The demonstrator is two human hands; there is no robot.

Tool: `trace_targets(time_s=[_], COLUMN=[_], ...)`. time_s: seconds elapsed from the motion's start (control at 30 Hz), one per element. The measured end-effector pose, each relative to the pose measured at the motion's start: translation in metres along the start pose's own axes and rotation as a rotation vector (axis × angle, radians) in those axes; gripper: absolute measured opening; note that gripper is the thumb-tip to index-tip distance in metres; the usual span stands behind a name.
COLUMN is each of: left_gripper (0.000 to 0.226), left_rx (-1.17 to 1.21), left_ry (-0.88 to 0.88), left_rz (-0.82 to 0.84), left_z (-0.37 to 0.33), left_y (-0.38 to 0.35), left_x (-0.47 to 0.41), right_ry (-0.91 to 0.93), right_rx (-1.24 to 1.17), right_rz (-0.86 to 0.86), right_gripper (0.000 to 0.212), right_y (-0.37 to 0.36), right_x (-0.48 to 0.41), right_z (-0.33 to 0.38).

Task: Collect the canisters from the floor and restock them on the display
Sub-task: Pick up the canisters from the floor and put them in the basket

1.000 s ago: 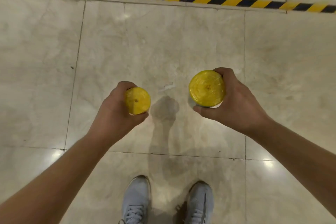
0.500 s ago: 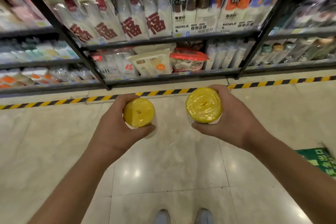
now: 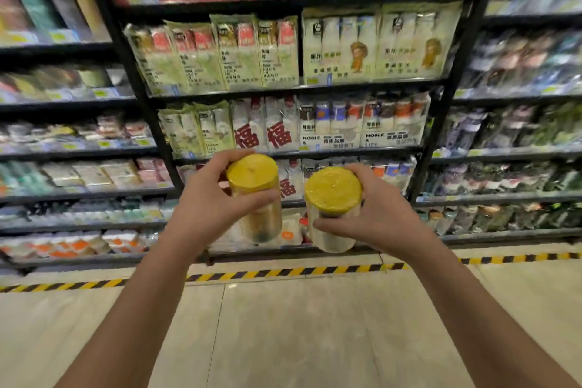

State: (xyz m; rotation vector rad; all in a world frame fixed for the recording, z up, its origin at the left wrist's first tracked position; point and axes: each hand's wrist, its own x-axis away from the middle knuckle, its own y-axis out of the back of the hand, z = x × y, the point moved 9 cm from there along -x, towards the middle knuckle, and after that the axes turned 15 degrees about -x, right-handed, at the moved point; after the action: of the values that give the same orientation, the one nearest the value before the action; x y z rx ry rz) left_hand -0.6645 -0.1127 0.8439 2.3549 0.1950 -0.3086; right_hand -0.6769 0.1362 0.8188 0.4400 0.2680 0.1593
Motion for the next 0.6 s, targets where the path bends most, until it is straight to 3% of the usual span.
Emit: trace_targets(time_s=[0.3,0.6], left_gripper=[0.074,0.079], left_rx=[0.042,0.065], left_ry=[-0.047,0.085], left_rz=[-0.08,-0.25], left_z=[-0.021,-0.002], left_y=[0.06,0.099], left_x=[0.014,0.072], right_ry=[0.098,0.189], right_rx=[-0.077,-0.212], right_rz=[-0.002,0.135], right_gripper=[0.087,0.088], right_y=[-0.003,-0.044], right_x=[-0.004,-0.003], right_z=[0.074,0.097])
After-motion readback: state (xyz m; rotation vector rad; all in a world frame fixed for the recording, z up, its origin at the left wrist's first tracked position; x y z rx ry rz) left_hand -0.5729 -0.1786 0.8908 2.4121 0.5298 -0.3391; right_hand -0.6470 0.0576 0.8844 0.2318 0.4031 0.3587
